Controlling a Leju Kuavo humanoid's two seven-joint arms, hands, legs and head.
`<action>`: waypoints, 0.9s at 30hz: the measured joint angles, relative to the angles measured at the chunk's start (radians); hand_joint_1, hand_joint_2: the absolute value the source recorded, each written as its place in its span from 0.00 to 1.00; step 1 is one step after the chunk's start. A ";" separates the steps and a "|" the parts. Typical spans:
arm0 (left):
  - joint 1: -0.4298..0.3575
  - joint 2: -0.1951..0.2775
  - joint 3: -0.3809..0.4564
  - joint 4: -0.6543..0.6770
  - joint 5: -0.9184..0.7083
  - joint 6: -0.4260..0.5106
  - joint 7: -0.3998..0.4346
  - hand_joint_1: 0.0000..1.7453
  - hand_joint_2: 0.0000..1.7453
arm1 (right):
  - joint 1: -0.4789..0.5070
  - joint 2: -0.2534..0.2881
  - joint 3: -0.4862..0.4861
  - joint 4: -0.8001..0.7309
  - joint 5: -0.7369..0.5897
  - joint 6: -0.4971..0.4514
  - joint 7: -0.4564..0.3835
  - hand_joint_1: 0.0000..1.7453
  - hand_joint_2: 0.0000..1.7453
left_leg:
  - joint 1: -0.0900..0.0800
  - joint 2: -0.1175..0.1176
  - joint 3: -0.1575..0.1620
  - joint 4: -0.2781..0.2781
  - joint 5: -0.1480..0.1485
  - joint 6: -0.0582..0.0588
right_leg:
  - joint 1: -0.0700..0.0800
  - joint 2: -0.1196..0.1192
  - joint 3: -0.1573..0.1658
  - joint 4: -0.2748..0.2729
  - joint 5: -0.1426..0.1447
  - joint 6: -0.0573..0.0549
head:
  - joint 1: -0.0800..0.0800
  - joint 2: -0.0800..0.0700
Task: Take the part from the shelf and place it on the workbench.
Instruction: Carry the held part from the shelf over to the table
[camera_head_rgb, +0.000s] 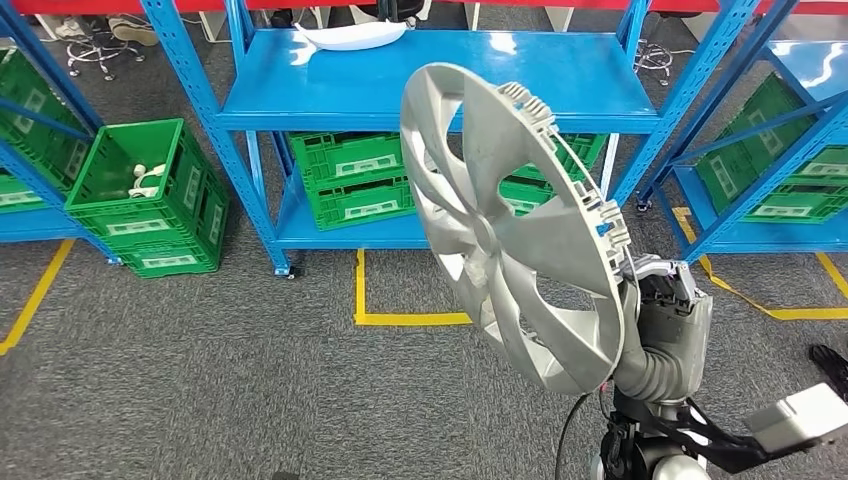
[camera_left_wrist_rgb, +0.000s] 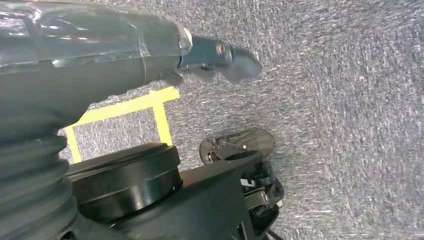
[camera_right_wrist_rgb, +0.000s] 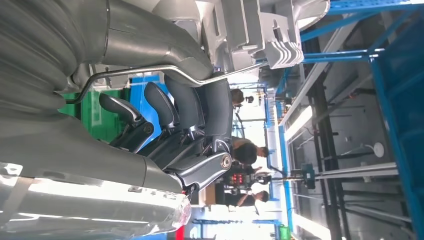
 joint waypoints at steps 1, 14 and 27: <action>0.000 0.000 0.000 0.000 0.000 0.000 0.001 0.00 1.00 | 0.000 0.000 0.000 0.002 0.010 0.001 0.005 1.00 1.00 | 0.000 -0.002 -0.001 0.000 0.000 0.000 | -0.002 0.000 -0.008 0.025 -0.002 0.002 | 0.004 0.000; -0.004 -0.004 0.000 0.000 -0.001 0.003 0.005 0.00 1.00 | -0.010 0.003 0.000 0.013 0.030 -0.005 0.019 1.00 1.00 | 0.002 0.003 -0.106 0.182 -0.091 -0.056 | -0.007 -0.010 0.114 -0.261 0.135 -0.046 | -0.009 0.000; -0.005 0.000 0.000 0.000 -0.003 0.003 0.005 0.00 1.00 | -0.014 0.004 0.001 0.018 0.030 -0.005 0.019 1.00 1.00 | -0.006 0.032 -0.028 0.011 0.013 -0.007 | 0.008 -0.057 0.101 -0.207 0.086 -0.016 | -0.022 0.000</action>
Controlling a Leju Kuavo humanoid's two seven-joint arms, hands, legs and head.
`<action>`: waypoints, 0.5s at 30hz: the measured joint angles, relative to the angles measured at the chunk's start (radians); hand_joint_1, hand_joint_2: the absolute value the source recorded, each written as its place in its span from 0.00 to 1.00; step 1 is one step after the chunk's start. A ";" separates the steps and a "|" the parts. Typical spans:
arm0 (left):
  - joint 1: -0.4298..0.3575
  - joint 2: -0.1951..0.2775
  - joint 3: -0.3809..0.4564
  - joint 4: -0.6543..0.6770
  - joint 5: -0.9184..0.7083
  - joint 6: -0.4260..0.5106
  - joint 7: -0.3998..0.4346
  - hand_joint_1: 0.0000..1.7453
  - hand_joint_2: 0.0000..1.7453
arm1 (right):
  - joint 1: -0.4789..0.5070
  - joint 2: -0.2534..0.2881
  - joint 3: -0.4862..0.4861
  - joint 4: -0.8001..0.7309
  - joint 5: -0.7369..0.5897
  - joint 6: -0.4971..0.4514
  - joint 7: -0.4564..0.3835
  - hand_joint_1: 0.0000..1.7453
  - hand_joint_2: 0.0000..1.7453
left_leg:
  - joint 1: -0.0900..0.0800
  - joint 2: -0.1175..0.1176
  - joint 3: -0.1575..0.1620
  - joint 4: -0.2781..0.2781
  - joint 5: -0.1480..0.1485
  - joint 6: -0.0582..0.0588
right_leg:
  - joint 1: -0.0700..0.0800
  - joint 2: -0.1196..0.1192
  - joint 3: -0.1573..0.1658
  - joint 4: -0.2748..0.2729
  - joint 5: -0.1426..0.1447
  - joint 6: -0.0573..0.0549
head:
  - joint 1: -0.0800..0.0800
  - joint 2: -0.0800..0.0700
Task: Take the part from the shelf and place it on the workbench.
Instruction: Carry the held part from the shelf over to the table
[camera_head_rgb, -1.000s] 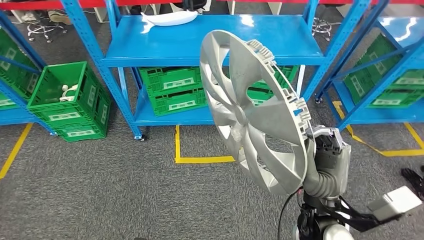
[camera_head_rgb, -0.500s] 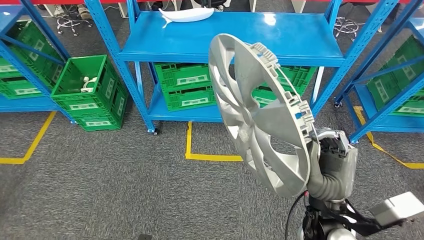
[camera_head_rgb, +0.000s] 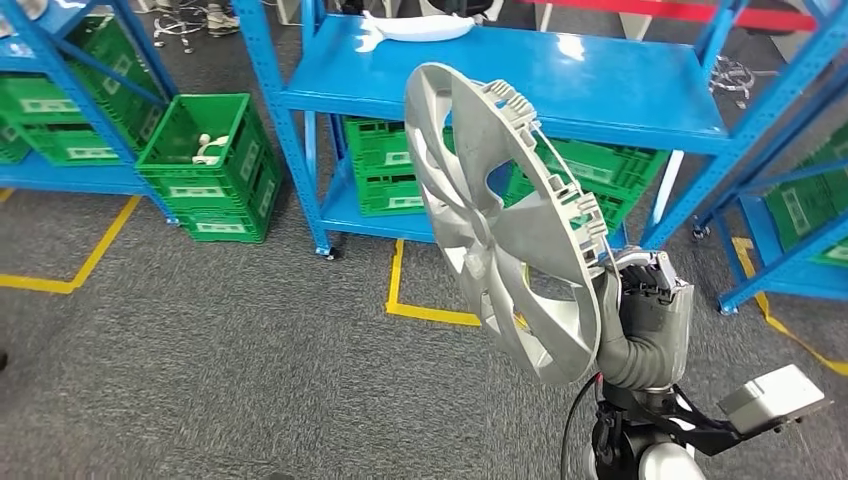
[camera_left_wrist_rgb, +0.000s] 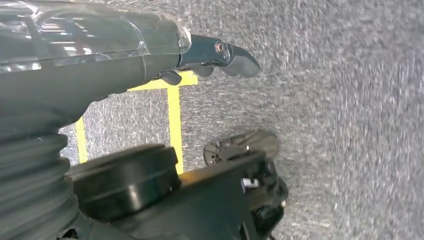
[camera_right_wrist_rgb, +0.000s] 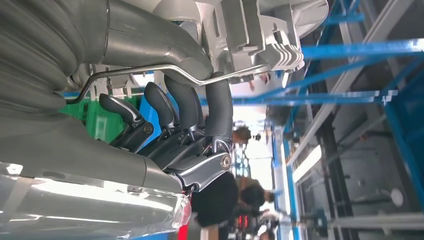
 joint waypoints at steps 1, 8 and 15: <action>-0.001 -0.001 0.000 0.000 0.000 0.000 0.000 0.00 1.00 | 0.000 0.000 0.000 0.000 0.000 0.000 0.000 1.00 1.00 | 0.002 -0.011 0.000 -0.002 0.003 0.004 | -0.003 0.024 -0.020 0.050 -0.031 0.005 | 0.005 0.000; 0.001 -0.002 0.000 0.000 -0.001 0.007 -0.004 0.00 1.00 | -0.003 0.000 0.001 0.006 -0.002 0.008 0.006 1.00 1.00 | 0.002 -0.089 -0.001 0.002 0.009 0.003 | -0.016 0.082 -0.033 0.089 0.003 0.015 | 0.038 0.000; 0.003 0.009 0.000 0.000 0.002 0.031 -0.019 0.00 1.00 | -0.026 0.000 0.003 0.017 -0.035 0.050 0.010 1.00 1.00 | 0.002 -0.071 -0.042 0.041 -0.008 -0.034 | -0.019 0.088 0.009 -0.039 0.045 -0.022 | 0.029 0.000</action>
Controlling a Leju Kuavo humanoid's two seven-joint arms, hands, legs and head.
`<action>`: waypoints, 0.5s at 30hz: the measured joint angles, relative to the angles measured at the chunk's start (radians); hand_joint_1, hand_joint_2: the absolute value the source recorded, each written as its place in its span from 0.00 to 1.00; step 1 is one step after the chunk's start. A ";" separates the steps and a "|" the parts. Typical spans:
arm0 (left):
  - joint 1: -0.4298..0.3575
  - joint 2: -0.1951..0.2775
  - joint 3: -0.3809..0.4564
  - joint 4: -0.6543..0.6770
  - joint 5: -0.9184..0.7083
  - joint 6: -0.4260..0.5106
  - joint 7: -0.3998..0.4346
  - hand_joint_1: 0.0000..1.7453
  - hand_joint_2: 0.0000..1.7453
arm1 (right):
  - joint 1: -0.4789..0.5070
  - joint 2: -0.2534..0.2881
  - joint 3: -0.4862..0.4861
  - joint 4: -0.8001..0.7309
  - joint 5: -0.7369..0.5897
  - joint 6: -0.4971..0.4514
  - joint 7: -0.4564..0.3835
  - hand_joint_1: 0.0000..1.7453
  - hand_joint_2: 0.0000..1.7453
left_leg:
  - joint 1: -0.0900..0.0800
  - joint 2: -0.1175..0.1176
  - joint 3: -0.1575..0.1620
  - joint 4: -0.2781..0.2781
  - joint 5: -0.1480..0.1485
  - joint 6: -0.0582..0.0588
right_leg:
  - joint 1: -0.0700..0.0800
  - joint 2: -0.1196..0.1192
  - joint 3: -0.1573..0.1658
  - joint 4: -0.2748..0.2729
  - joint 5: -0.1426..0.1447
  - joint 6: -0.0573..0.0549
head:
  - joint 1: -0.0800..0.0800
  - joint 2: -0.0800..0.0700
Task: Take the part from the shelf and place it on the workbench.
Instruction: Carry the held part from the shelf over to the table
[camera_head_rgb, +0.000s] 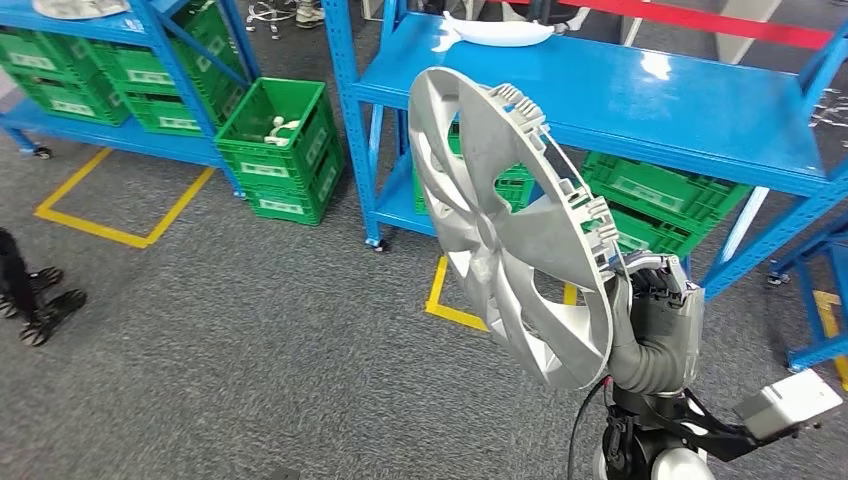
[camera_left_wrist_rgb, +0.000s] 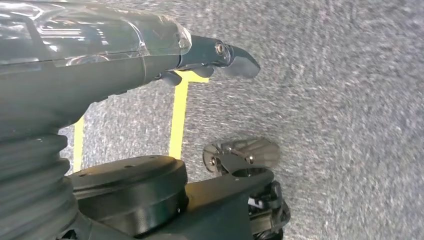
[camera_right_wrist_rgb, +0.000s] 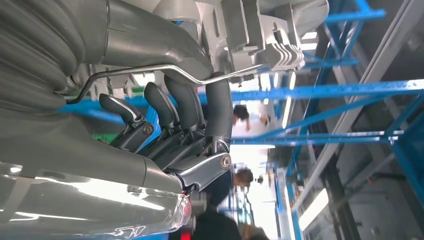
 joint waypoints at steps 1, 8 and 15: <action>-0.001 0.002 0.000 0.000 0.000 0.001 0.001 0.00 1.00 | -0.001 0.000 0.001 0.002 -0.008 0.007 -0.002 1.00 1.00 | 0.001 0.026 -0.020 0.043 -0.028 -0.004 | 0.000 -0.010 0.000 -0.003 0.002 -0.006 | -0.007 0.000; -0.002 0.006 0.000 0.000 0.003 0.004 0.023 0.00 1.00 | 0.006 -0.002 0.003 0.024 -0.040 0.037 -0.010 1.00 1.00 | 0.009 0.075 -0.037 0.112 -0.030 -0.013 | 0.004 -0.081 0.002 -0.001 -0.003 -0.006 | -0.035 0.000; -0.004 0.017 0.000 0.000 0.011 -0.001 0.112 0.00 1.00 | 0.019 0.000 0.011 0.058 -0.101 0.070 -0.076 1.00 1.00 | -0.004 0.083 0.024 -0.027 0.011 0.023 | 0.006 -0.101 -0.002 0.027 -0.036 0.031 | -0.029 0.000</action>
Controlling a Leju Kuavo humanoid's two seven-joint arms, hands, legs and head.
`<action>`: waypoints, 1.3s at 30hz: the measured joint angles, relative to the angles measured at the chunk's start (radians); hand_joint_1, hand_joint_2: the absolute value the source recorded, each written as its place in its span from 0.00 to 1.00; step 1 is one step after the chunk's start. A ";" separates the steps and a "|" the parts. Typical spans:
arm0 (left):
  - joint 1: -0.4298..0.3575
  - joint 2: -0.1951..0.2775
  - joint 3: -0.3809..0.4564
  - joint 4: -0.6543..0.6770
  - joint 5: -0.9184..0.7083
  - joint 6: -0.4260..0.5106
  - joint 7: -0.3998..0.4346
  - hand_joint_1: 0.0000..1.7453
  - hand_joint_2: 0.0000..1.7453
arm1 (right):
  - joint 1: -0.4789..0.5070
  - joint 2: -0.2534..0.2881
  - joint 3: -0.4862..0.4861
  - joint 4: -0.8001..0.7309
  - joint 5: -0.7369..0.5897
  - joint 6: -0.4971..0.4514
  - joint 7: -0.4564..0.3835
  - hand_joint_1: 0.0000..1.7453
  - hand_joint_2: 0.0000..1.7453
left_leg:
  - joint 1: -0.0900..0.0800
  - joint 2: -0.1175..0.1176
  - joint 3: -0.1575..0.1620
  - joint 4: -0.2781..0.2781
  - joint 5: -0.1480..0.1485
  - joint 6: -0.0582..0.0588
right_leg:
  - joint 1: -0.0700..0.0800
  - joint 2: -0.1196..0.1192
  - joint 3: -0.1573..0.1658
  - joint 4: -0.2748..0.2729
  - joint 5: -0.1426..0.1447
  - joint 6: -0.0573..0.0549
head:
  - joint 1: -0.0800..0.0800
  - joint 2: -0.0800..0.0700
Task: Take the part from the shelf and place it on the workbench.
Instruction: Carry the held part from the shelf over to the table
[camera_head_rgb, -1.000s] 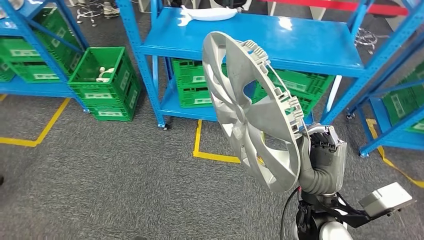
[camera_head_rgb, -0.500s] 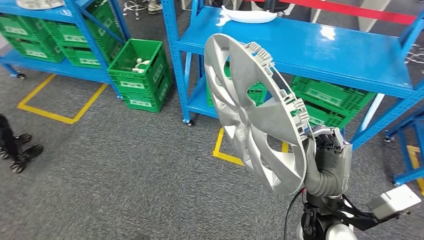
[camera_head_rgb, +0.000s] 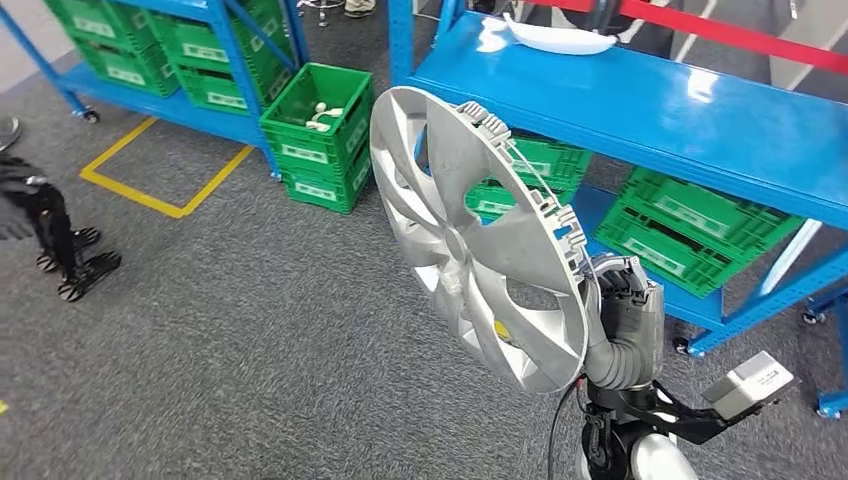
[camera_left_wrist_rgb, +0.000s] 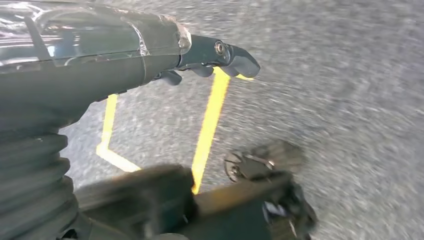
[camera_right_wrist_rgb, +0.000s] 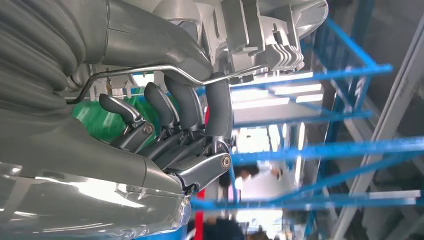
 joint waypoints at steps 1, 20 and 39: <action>-0.001 0.002 0.000 0.000 0.001 0.000 0.005 0.00 1.00 | 0.001 0.000 0.002 0.004 -0.002 0.002 -0.007 1.00 1.00 | 0.002 -0.012 0.000 -0.002 0.003 0.006 | -0.002 0.022 -0.015 0.039 -0.027 0.004 | 0.003 0.000; 0.006 -0.039 0.001 -0.005 0.009 -0.004 -0.063 0.00 1.00 | -0.015 -0.001 0.021 0.037 0.055 -0.003 0.047 1.00 1.00 | 0.013 -0.040 -0.136 0.261 -0.118 -0.040 | -0.003 0.054 -0.002 -0.034 0.044 -0.045 | 0.012 0.000; 0.002 -0.047 -0.001 -0.006 -0.039 0.007 -0.111 0.00 1.00 | -0.032 0.005 0.061 0.046 0.079 -0.031 0.062 1.00 1.00 | -0.002 -0.095 0.003 0.005 0.003 0.007 | -0.003 0.093 -0.067 0.128 -0.005 -0.016 | 0.042 0.000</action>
